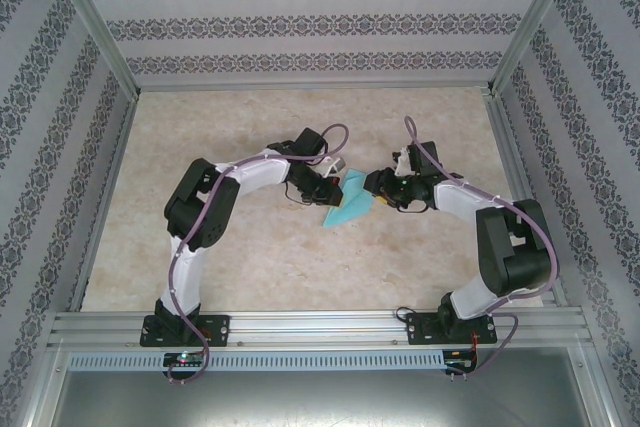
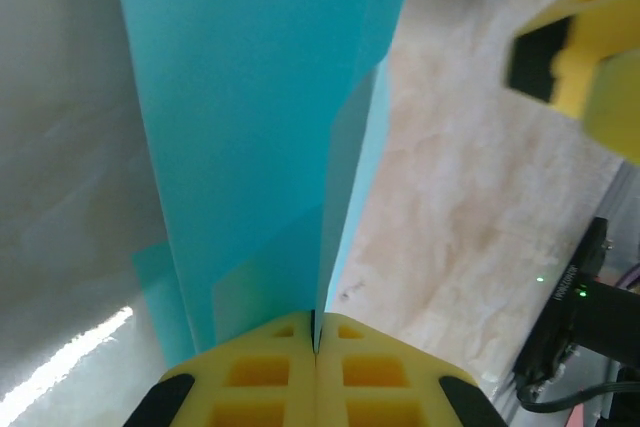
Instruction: Fold a paper plane with a square sheet of paper (pick it up from the middle)
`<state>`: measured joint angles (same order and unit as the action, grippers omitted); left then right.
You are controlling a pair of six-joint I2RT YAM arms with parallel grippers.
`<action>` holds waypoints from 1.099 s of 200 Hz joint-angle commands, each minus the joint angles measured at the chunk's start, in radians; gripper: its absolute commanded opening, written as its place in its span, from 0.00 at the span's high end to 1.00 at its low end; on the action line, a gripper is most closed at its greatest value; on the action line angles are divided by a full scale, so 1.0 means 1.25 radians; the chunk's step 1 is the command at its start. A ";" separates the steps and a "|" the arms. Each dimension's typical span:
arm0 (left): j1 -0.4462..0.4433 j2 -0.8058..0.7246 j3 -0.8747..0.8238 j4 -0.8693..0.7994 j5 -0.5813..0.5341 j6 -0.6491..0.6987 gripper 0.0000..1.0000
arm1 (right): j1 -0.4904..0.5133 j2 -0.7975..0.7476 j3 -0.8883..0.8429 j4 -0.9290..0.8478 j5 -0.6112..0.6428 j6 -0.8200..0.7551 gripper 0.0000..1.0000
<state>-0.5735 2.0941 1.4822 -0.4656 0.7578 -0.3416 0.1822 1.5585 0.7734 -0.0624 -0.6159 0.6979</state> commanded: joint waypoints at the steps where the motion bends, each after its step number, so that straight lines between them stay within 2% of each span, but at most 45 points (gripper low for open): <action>1: 0.017 -0.066 0.011 0.006 0.044 -0.020 0.94 | -0.019 -0.038 -0.035 0.120 -0.060 0.070 0.52; 71: 0.038 -0.112 -0.006 0.123 0.146 -0.121 0.94 | -0.021 -0.036 -0.087 0.460 -0.143 0.323 0.47; 128: 0.047 -0.135 -0.016 0.205 0.196 -0.181 0.94 | 0.007 -0.002 -0.068 0.492 -0.145 0.373 0.46; 157: 0.050 -0.134 -0.020 0.229 0.209 -0.197 0.93 | 0.023 0.021 -0.065 0.569 -0.162 0.426 0.47; 182: 0.051 -0.122 -0.021 0.233 0.217 -0.201 0.93 | 0.031 0.040 -0.064 0.665 -0.176 0.486 0.49; 220: 0.060 -0.121 -0.037 0.263 0.228 -0.222 0.89 | 0.031 0.046 -0.058 0.663 -0.188 0.488 0.57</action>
<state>-0.5190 1.9617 1.4643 -0.2043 0.9993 -0.5865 0.2142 1.6032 0.6731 0.6945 -0.8215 1.2835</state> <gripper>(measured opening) 0.093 0.457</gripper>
